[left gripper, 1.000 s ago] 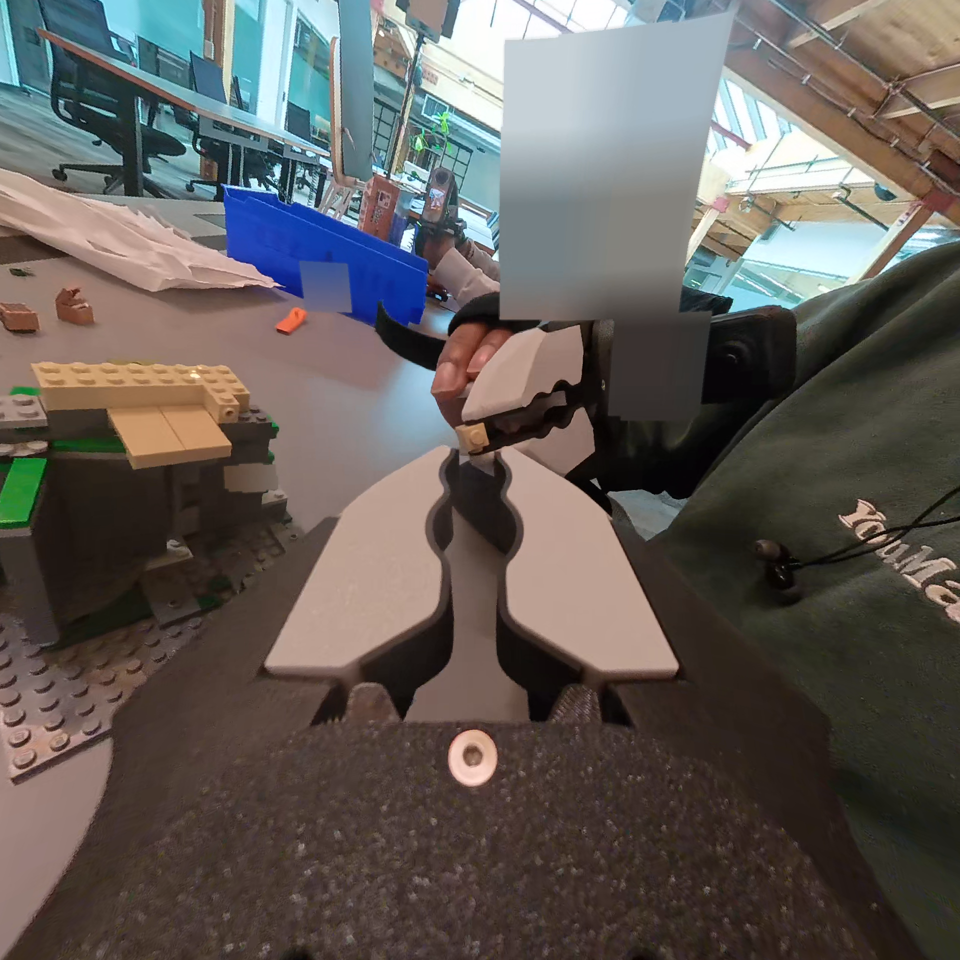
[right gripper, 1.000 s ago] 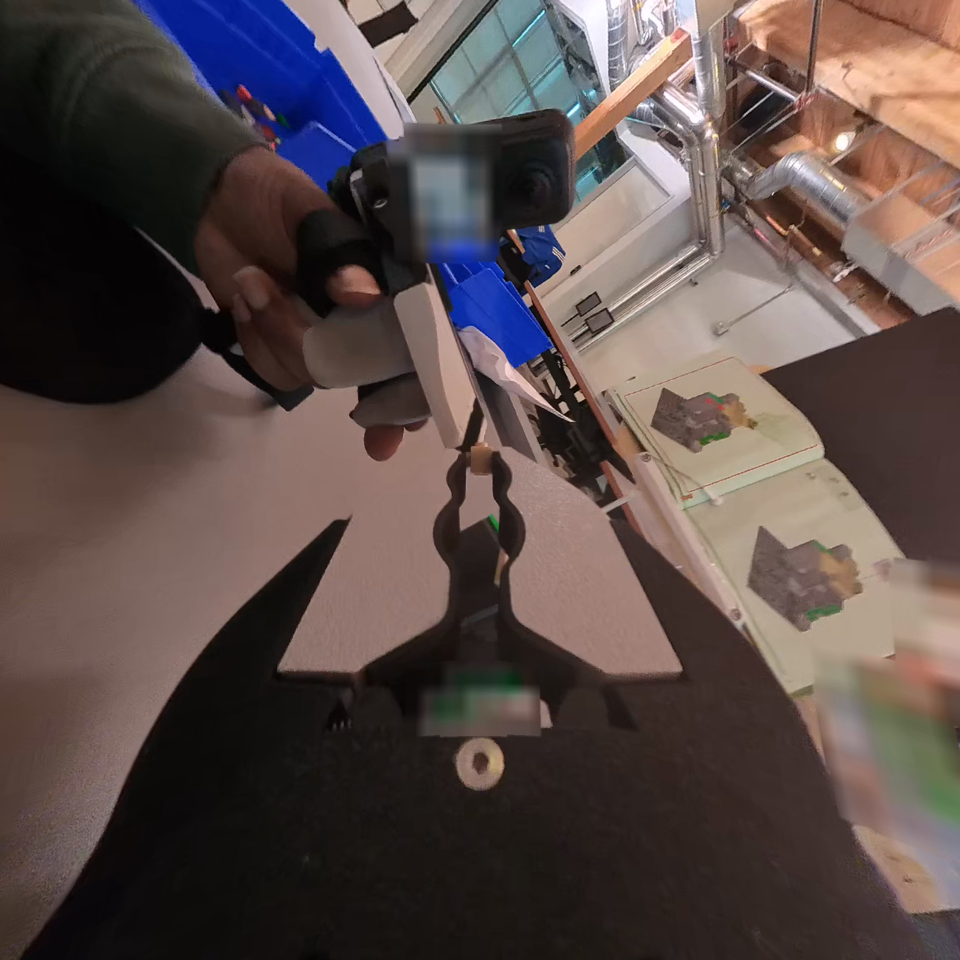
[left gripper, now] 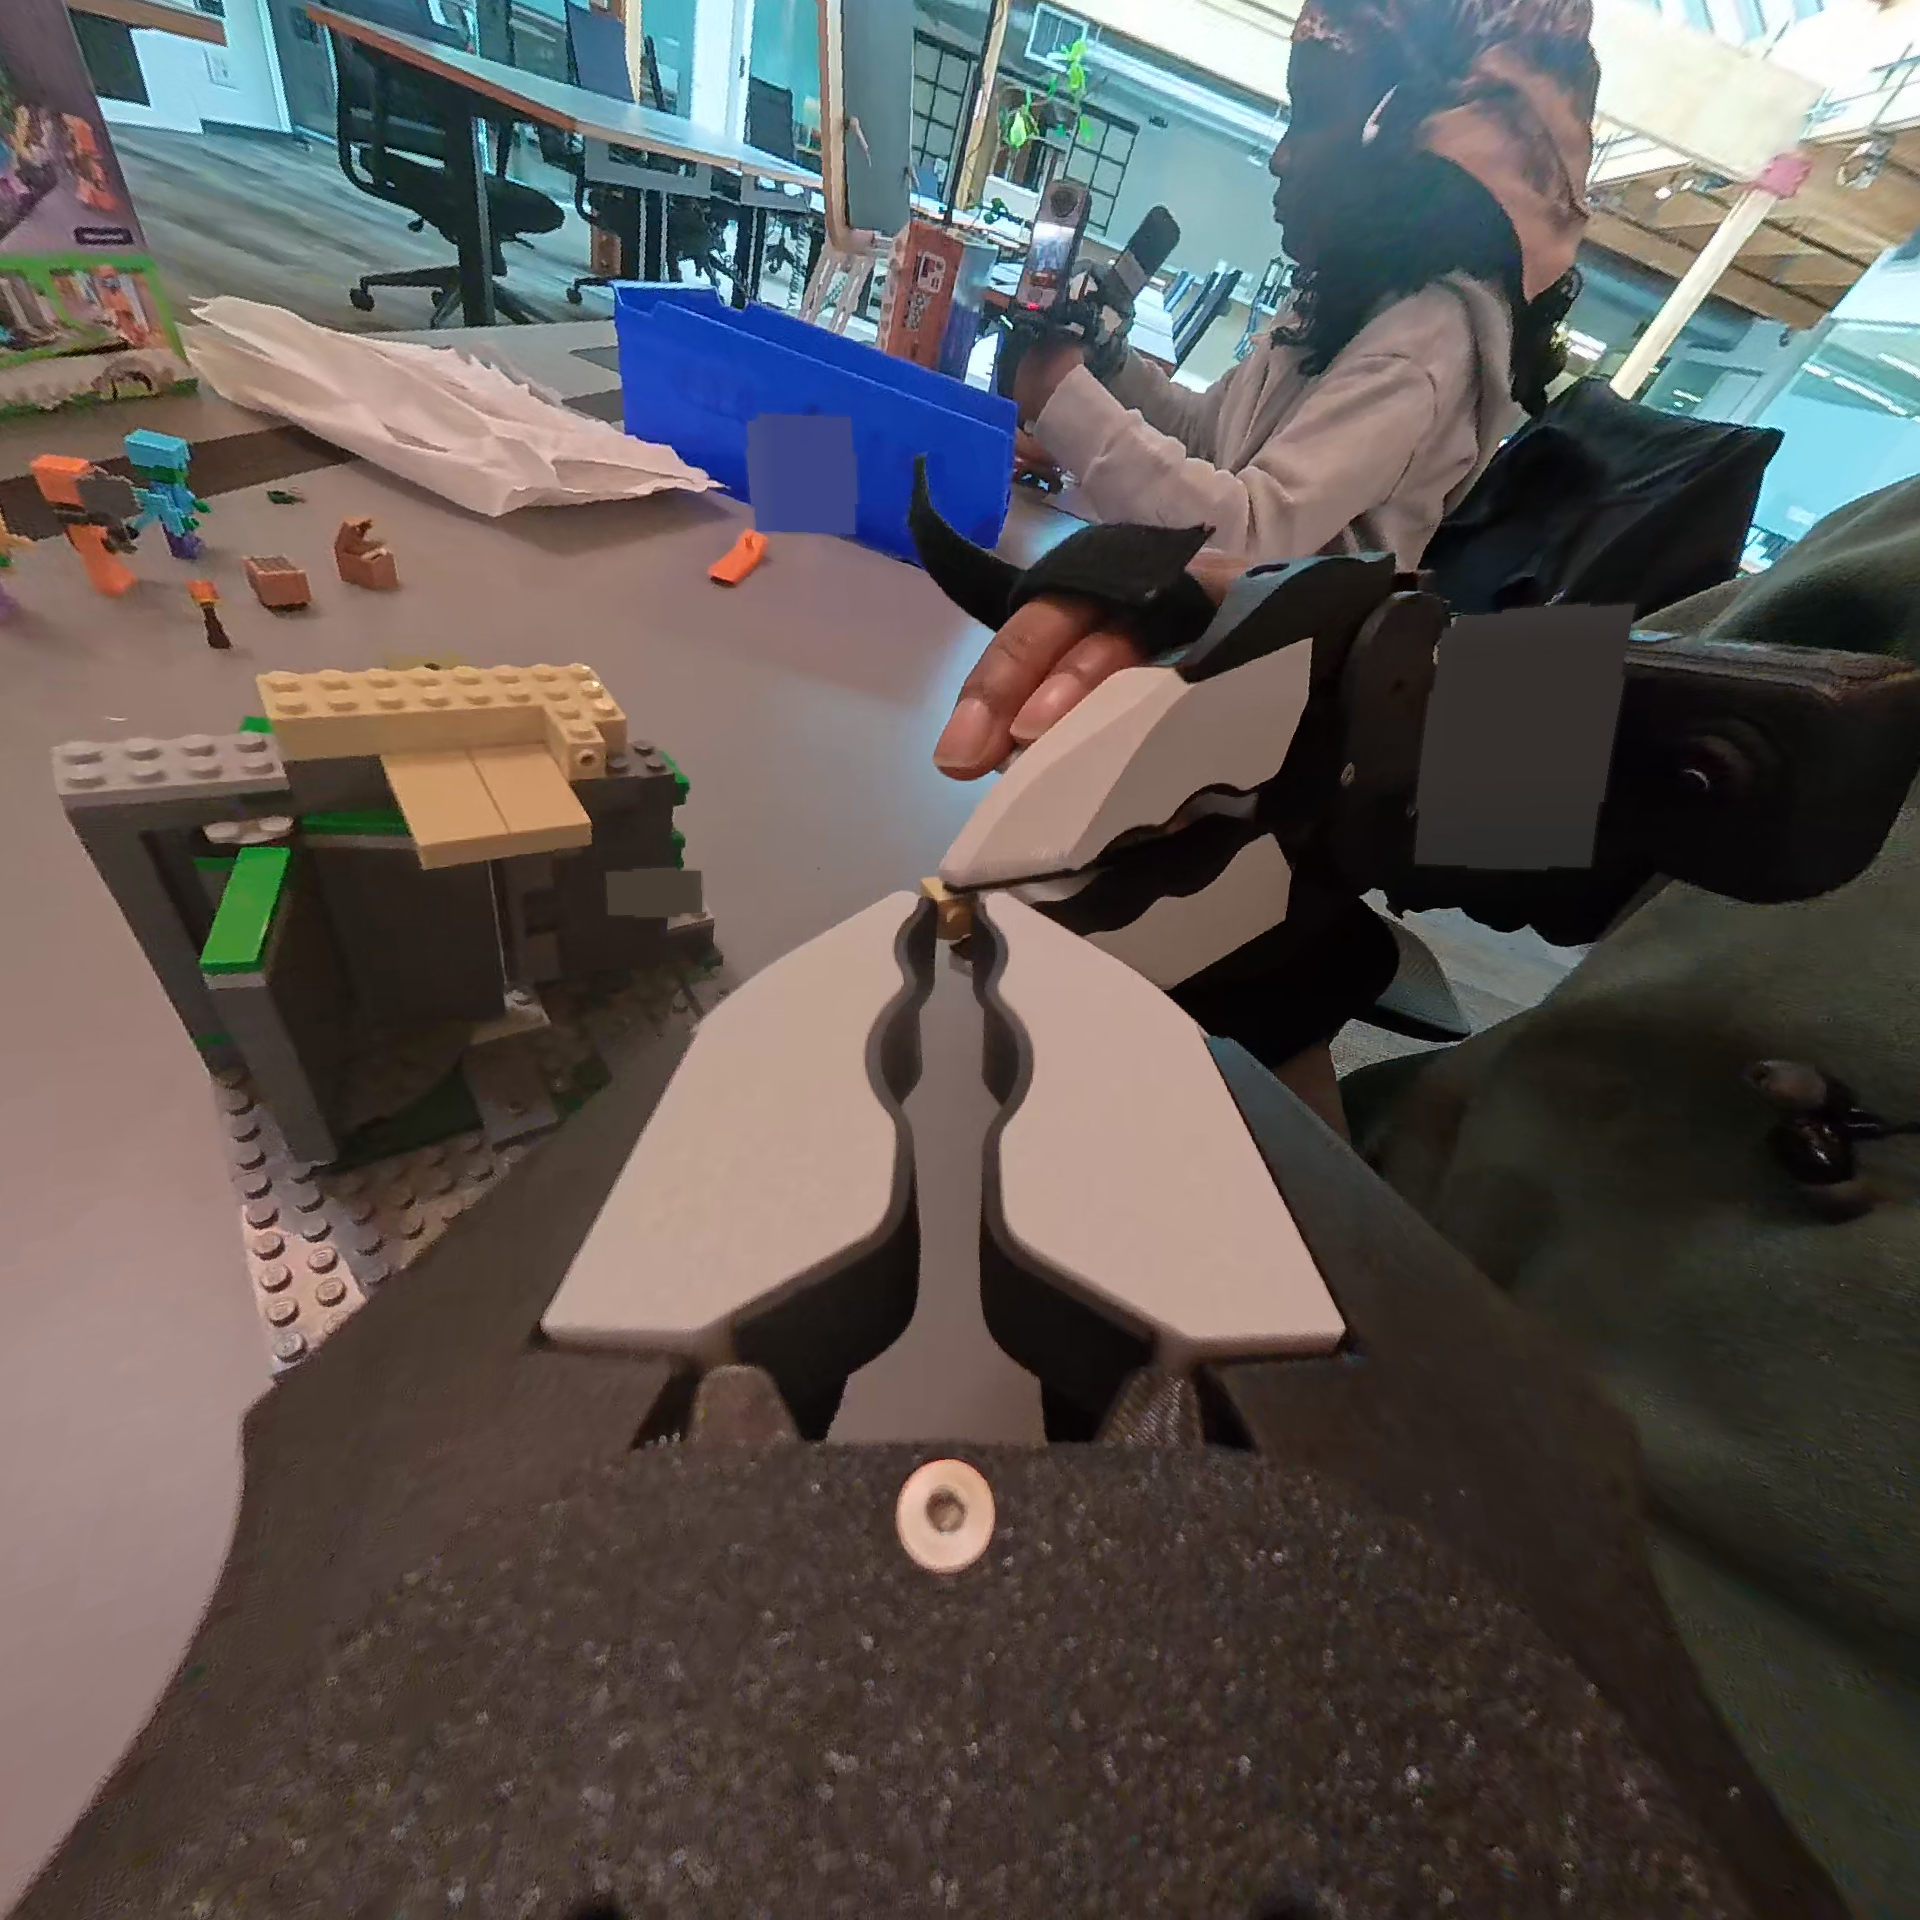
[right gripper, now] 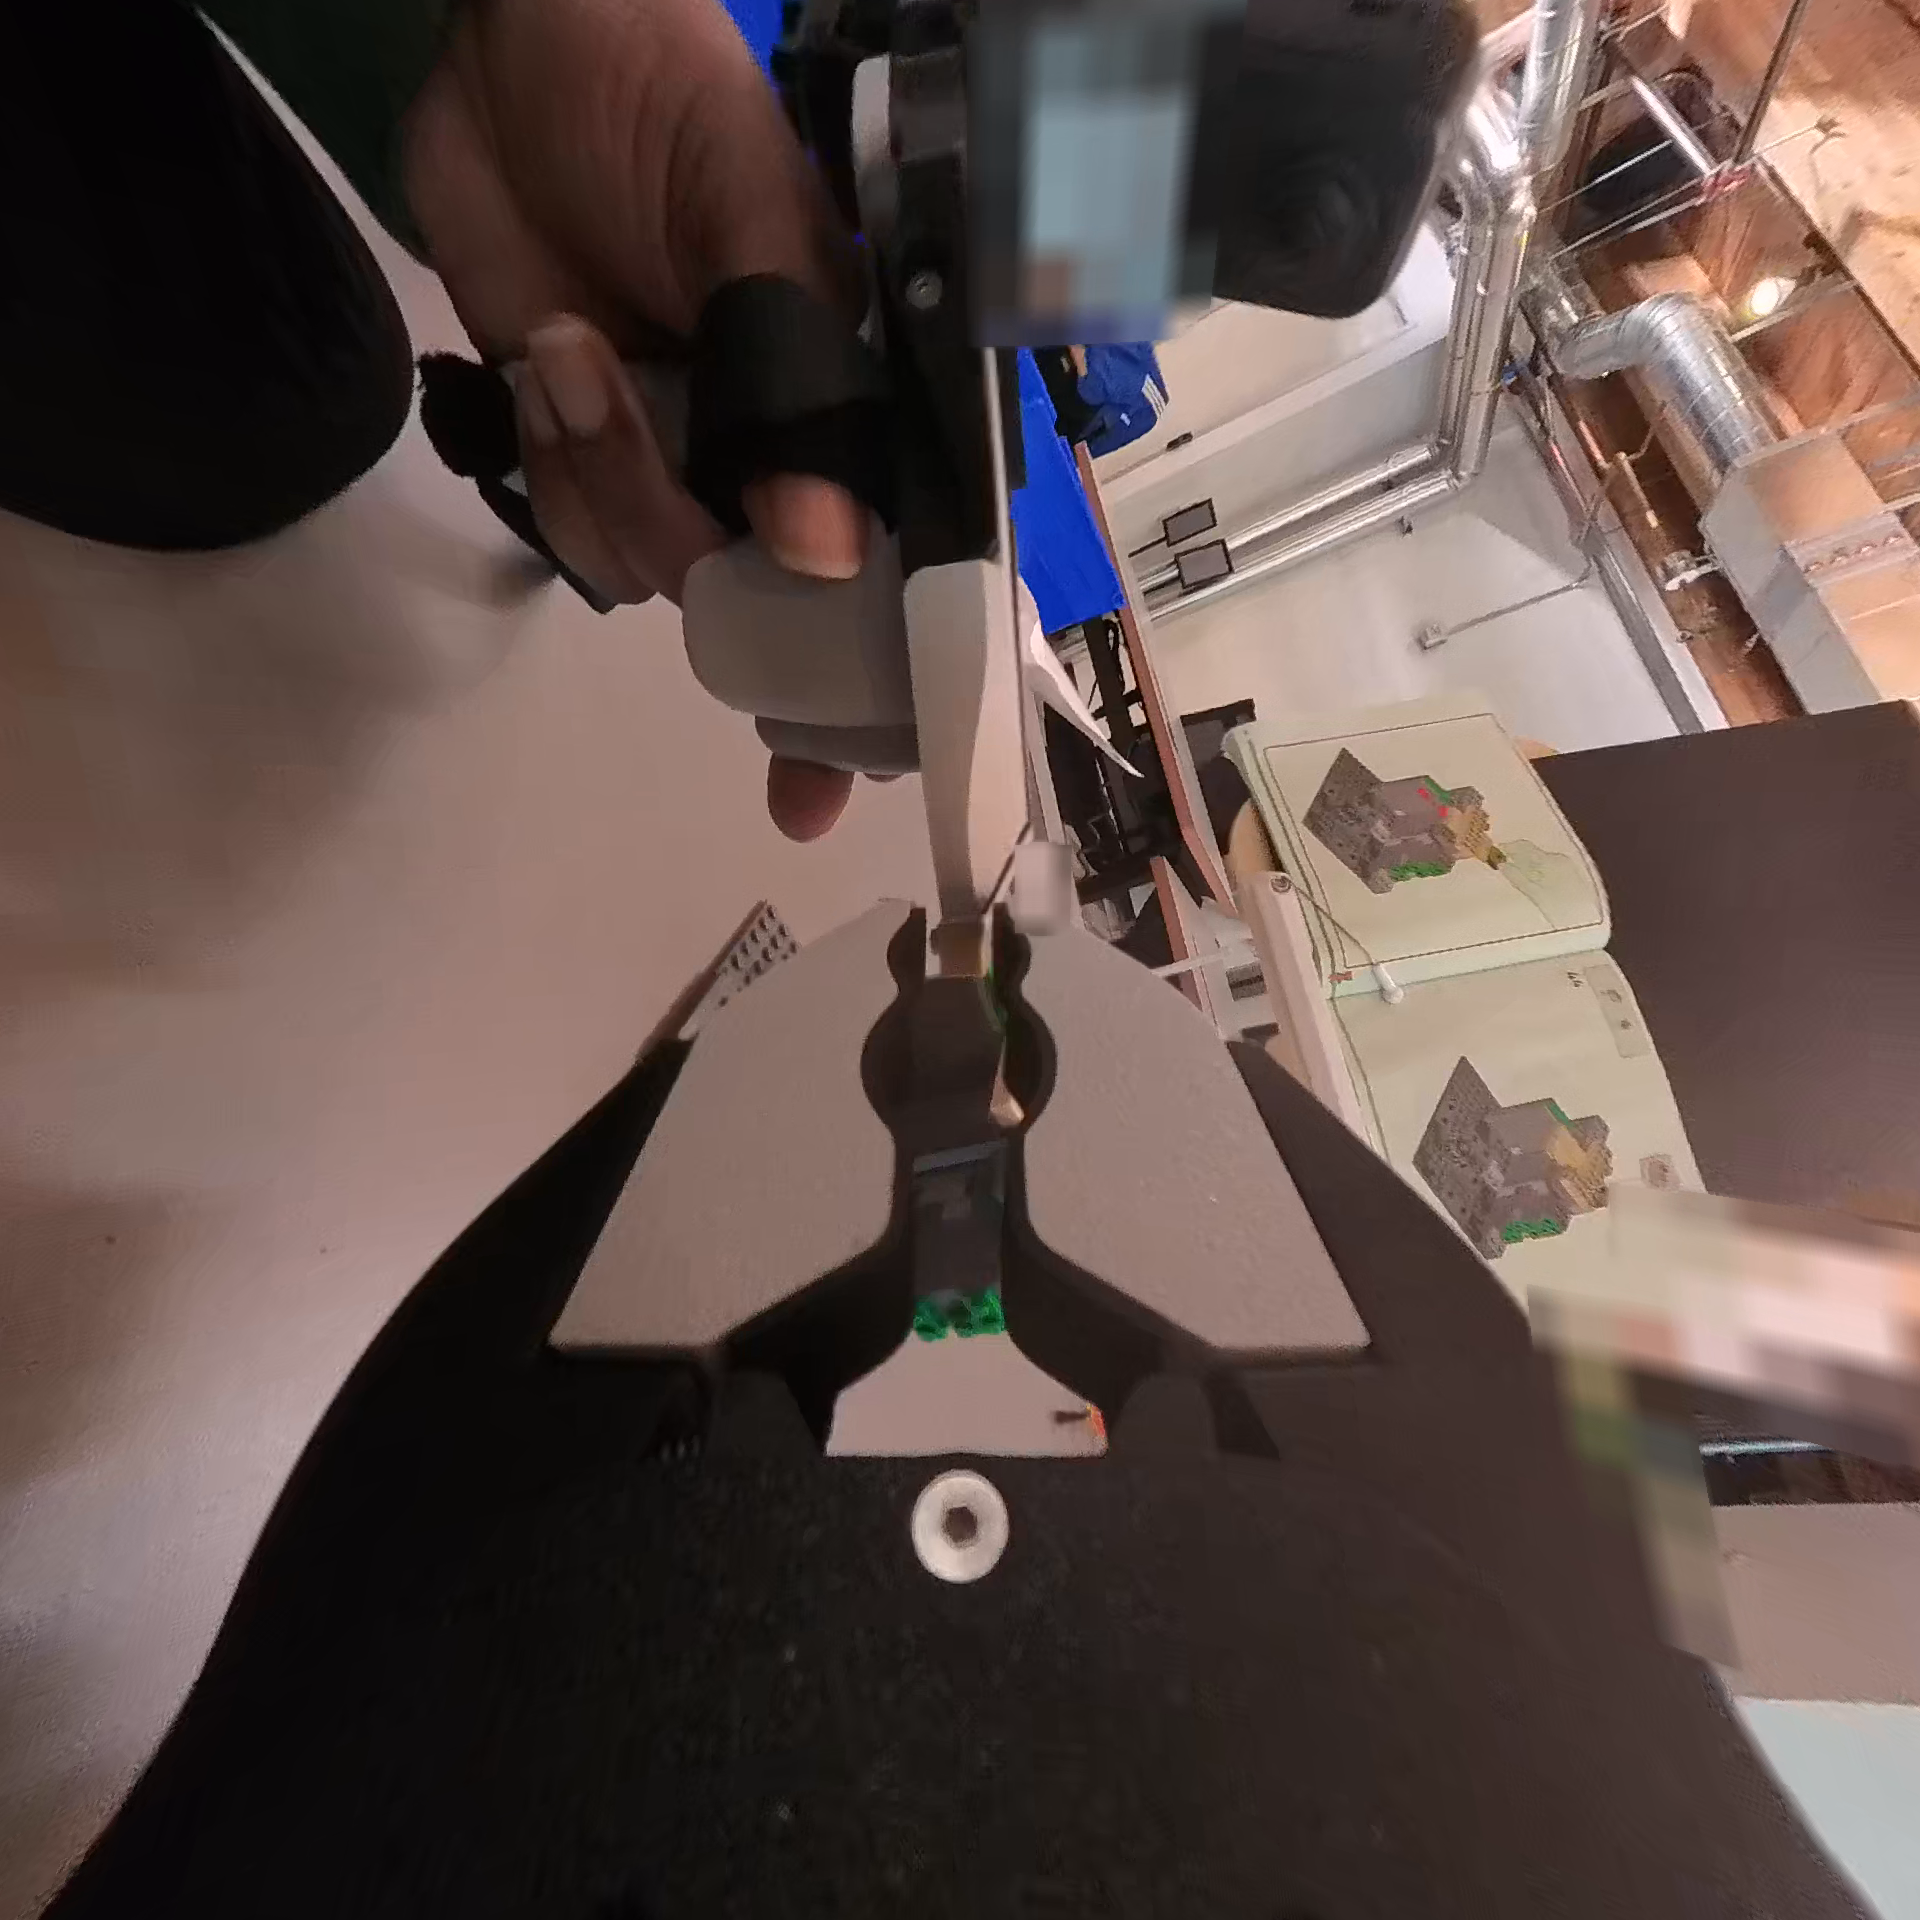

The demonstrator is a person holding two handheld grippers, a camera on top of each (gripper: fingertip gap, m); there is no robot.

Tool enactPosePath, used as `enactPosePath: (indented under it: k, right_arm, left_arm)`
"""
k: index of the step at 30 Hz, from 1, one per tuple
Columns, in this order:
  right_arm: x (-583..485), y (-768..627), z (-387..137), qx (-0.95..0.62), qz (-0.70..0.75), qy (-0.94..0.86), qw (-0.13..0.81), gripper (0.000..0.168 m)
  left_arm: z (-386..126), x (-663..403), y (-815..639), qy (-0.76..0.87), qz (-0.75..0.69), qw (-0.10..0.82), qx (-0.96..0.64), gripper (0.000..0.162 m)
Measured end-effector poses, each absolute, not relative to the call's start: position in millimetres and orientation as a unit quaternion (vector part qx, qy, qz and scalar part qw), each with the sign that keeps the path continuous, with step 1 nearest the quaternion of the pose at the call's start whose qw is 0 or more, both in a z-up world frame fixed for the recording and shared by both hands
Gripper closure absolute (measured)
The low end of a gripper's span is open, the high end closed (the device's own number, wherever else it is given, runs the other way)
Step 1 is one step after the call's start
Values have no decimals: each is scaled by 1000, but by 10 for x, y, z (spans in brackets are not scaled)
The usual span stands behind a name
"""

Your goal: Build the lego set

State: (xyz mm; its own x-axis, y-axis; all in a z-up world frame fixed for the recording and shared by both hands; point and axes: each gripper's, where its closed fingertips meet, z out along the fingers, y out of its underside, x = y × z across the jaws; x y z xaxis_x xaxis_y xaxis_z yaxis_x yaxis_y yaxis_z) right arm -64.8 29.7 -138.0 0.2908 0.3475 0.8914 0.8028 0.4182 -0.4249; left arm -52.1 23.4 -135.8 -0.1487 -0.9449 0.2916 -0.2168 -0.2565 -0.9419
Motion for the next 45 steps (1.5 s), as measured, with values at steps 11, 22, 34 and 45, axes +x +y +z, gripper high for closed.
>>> enactPosePath:
  k: [11,22,34,45]
  right_arm:
    - [-364,499,-1234,-619,-1,-411,669,160]
    - [41,882,-1381,-714,116,-260,640,160]
    - [54,963,-1496,-716,99,-269,637,160]
    - [166,974,-1480,-696,101,-282,652,159]
  left_arm:
    - [-1280,-563,568,470,-542,380,-583,148]
    - [-1917,-407,1471,523,-372,421,-641,126]
    - [-1979,-319,1361,549,-337,444,-623,154]
    - [-1957,-270,1253,549,-347,442,-619,155]
